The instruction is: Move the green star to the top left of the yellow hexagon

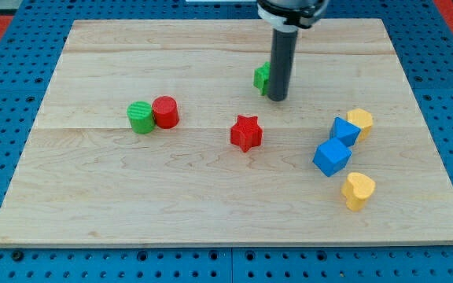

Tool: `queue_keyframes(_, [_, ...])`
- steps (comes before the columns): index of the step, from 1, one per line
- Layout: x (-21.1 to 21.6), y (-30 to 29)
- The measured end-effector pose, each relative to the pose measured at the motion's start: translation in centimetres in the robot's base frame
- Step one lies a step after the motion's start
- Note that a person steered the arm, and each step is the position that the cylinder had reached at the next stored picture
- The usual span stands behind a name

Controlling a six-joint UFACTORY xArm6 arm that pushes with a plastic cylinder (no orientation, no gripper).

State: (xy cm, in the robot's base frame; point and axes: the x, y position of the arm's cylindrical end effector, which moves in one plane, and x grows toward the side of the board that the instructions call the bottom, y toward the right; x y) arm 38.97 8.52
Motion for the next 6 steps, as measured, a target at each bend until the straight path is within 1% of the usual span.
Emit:
queue_keyframes(1, [-0.7, -1.6])
queue_keyframes(2, [-2.3, -5.3])
queue_keyframes(3, [-2.5, -7.3])
queue_keyframes(4, [-6.3, -7.5])
queue_keyframes(6, [-5.5, -0.1])
